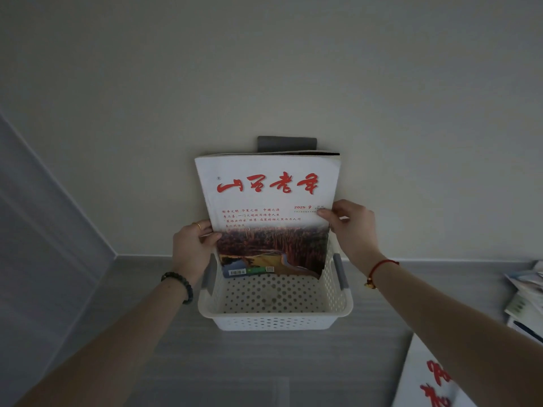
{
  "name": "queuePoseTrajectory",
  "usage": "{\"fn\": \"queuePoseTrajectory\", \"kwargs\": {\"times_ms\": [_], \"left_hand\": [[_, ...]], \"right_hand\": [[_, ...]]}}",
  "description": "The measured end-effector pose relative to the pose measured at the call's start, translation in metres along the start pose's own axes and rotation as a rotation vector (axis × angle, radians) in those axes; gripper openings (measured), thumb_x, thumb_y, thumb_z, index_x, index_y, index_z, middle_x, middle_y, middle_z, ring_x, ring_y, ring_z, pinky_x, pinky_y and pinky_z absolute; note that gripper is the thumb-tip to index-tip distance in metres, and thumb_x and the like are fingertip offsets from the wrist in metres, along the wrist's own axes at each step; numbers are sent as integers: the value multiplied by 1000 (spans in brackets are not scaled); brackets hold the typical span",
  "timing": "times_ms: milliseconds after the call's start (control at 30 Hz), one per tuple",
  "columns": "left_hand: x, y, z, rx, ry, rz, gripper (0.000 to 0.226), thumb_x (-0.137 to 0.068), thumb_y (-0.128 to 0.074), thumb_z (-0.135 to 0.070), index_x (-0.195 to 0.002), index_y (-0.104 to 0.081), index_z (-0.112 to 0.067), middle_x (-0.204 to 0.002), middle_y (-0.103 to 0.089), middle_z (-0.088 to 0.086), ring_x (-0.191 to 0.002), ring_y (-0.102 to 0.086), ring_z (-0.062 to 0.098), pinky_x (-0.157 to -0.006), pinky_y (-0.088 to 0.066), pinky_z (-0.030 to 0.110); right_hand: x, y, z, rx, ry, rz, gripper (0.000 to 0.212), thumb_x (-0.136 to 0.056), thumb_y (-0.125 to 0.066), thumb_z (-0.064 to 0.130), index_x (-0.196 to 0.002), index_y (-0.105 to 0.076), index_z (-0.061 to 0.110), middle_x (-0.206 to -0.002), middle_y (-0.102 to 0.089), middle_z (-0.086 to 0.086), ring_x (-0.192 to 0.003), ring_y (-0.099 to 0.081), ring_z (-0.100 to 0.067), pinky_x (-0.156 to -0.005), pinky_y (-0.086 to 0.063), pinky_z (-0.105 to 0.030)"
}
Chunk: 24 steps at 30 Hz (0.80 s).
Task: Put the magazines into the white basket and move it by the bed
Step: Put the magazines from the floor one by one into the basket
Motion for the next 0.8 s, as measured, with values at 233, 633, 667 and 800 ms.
{"fn": "queuePoseTrajectory", "kwargs": {"times_ms": [233, 633, 667, 800], "left_hand": [[12, -3, -4, -126, -15, -12, 27, -79, -65, -8, -105, -66, -1, -105, -69, 17, -95, -64, 24, -86, -45, 26], [89, -14, -52, 127, 97, 78, 15, -83, -60, -25, -94, -62, -15, -79, -67, 0, -57, -65, 4, -50, -53, 14], [97, -26, -62, 144, 90, 112, 15, -84, -59, -26, -95, -61, -16, -80, -66, -2, -60, -66, 6, -51, -54, 16], [135, -83, -105, 167, 16, 237, 13, -86, -56, -28, -94, -62, -20, -78, -67, -7, -59, -66, 5, -50, -50, 9]], "right_hand": [[5, 8, -8, 173, -8, 135, 25, -84, -59, 30, -95, -69, 10, -85, -70, -8, -71, -60, -16, -68, -43, -22], [66, 177, -43, 199, -104, 54, 18, -82, -62, 16, -99, -67, 12, -76, -67, -7, -73, -67, -20, -58, -44, -6], [73, 194, -50, 218, -118, 45, 18, -82, -62, 16, -98, -68, 13, -75, -68, -7, -73, -66, -19, -59, -44, -7], [106, 262, -77, 279, -149, 13, 22, -81, -61, 14, -103, -66, 14, -84, -68, -4, -76, -60, -13, -75, -48, -20]]}}
Point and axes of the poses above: each hand's wrist, its own x-axis away from the middle knuckle, its own y-axis out of the back of the hand, z = x × y, the point moved 7 cm from there along -x, towards the middle knuckle
